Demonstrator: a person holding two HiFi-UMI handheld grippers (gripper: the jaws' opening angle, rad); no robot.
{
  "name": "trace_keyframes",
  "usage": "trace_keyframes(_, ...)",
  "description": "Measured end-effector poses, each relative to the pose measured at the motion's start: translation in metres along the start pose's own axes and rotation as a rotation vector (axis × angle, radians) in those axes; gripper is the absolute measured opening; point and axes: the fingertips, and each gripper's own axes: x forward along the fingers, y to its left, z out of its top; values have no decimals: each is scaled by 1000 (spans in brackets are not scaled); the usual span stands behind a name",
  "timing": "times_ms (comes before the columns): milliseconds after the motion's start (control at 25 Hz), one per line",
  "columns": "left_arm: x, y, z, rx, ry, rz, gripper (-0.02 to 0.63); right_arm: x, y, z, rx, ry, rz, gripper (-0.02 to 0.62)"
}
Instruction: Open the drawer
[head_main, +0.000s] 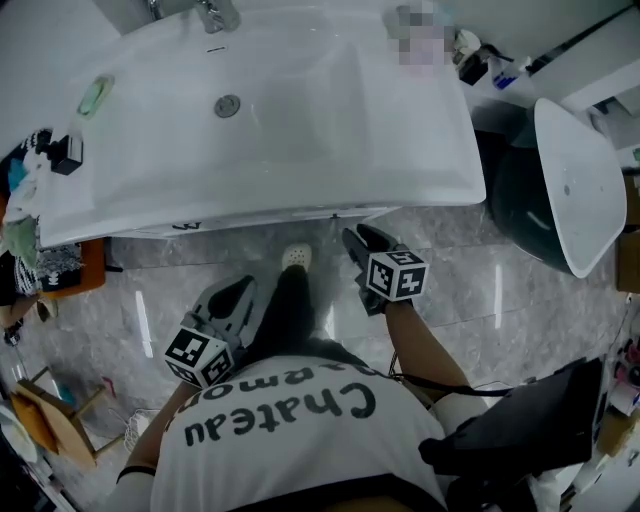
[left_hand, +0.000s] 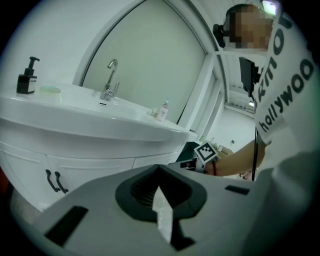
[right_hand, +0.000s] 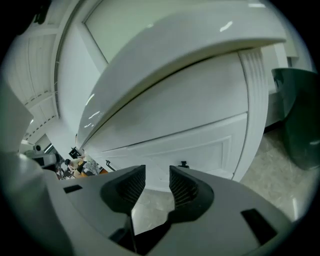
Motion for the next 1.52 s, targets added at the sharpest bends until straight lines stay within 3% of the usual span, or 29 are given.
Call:
trace_keyframes(120, 5, 10, -10, -6, 33, 19, 8, 20, -16, -8, 32, 39, -19, 155)
trace_keyframes(560, 7, 31, -23, -17, 104, 29, 8, 80, -61, -35, 3, 179, -194, 196)
trace_keyframes(840, 7, 44, -30, -33, 117, 49, 8, 104, -67, -25, 34, 191, -218, 196)
trace_keyframes(960, 8, 45, -30, -34, 113, 54, 8, 102, -74, -30, 35, 212, -254, 166)
trace_keyframes(1080, 7, 44, -31, -32, 117, 50, 8, 102, -73, -28, 38, 202, -238, 157)
trace_keyframes(1280, 8, 40, -33, -24, 122, 38, 8, 100, -66, -23, -23, 213, -246, 140)
trace_keyframes(1520, 12, 34, -29, -5, 111, 20, 8, 82, -60, -45, -32, 251, -242, 140)
